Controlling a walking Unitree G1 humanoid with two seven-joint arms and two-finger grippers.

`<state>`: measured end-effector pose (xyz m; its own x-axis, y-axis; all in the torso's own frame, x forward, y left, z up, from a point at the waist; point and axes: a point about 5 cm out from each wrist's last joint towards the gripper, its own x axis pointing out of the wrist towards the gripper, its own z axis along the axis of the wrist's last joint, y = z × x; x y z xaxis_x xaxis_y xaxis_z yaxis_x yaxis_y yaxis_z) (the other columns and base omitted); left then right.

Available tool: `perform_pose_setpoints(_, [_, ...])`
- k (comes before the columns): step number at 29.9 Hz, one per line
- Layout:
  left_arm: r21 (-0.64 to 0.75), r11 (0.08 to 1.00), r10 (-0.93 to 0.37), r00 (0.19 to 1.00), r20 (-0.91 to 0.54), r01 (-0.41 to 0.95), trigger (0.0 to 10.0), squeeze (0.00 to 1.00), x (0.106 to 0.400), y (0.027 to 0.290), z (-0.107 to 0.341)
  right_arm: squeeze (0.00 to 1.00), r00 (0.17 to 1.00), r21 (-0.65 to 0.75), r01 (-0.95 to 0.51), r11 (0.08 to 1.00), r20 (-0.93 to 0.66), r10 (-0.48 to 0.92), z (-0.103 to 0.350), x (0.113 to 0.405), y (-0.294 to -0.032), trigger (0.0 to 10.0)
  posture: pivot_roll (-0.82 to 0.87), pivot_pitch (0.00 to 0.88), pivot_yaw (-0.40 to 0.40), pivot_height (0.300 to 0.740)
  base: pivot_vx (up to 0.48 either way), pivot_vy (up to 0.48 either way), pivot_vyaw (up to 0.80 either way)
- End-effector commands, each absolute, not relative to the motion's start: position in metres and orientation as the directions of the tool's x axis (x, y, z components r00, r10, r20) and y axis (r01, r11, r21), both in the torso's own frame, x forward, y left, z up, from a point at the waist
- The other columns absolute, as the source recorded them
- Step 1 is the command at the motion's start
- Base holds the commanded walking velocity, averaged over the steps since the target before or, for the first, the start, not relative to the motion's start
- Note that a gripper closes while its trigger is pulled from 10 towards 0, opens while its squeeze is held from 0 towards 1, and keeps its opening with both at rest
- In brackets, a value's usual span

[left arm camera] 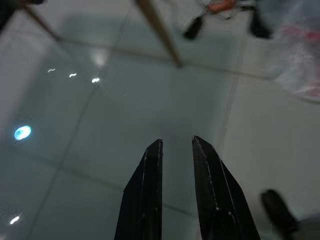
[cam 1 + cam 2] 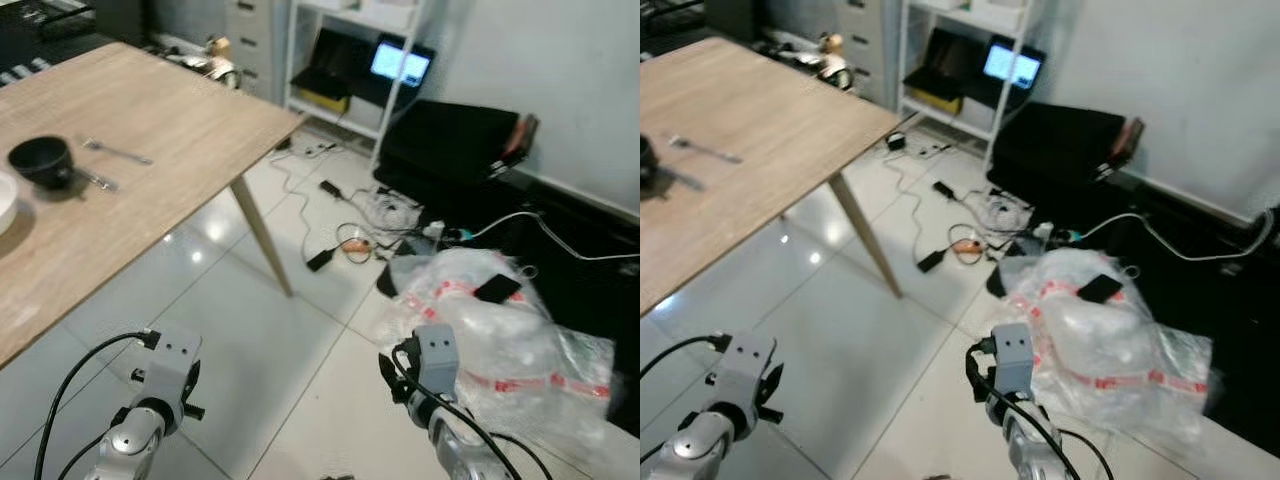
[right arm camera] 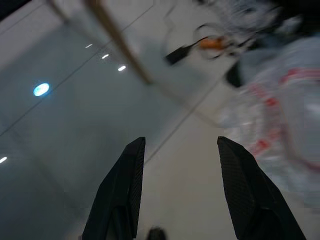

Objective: Setting the table

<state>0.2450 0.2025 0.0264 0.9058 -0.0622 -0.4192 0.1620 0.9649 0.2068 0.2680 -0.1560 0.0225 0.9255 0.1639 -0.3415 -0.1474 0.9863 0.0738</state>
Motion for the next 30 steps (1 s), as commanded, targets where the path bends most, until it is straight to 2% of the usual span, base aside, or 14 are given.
perform_pose_setpoints(1, [0.168,0.973,-0.069,0.892,-0.446,0.16,10.0,0.0,0.238,0.205,0.017,0.0,0.914,0.077,-0.11,0.991,-0.383,0.131,0.01,0.262,-0.16,10.0,0.01,0.055,0.025,0.74,0.0,0.0,-0.8])
perform_pose_setpoints(7, [0.102,0.969,-0.163,0.887,-0.432,0.227,10.0,0.0,0.239,0.187,0.009,0.0,0.899,0.092,-0.072,0.993,-0.426,0.104,-0.005,0.255,-0.158,10.0,-0.01,0.053,0.026,0.74,0.0,0.0,-0.8])
perform_pose_setpoints(30, [0.101,0.968,-0.172,0.899,-0.402,0.23,10.0,0.0,0.244,0.187,0.003,0.0,0.908,0.083,-0.023,0.996,-0.414,0.056,-0.009,0.258,-0.164,10.0,-0.03,0.043,0.032,0.74,0.0,0.0,-0.8])
